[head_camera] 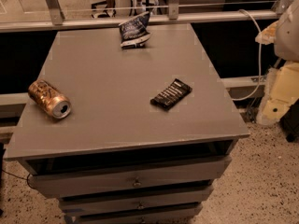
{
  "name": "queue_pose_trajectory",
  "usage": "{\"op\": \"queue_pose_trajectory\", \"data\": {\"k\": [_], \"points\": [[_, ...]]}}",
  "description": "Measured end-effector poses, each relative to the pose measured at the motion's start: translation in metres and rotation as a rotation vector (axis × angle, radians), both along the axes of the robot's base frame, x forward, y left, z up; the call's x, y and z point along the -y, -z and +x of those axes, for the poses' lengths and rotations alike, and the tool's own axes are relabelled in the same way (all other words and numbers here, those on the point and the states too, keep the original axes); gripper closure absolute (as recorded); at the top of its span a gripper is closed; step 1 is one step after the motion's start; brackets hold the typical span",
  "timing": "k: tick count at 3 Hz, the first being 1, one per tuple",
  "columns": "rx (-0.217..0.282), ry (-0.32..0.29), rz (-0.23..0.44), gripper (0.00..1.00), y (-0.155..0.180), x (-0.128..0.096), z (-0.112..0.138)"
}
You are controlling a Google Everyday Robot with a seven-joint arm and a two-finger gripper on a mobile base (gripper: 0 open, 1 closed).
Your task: Move blue chip bag near orange can
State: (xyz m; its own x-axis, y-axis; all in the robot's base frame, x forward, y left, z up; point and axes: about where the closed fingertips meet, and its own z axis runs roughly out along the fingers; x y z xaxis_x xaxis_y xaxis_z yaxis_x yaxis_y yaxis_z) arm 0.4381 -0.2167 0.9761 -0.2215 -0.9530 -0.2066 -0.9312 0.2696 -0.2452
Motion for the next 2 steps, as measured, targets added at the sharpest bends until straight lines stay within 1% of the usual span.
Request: {"op": "queue_pose_trajectory", "data": {"k": [1,2], "points": [[0.0,0.0,0.0,0.0,0.0,0.0,0.0],[0.023,-0.025,0.02,0.0,0.003,-0.01,0.014]]}}
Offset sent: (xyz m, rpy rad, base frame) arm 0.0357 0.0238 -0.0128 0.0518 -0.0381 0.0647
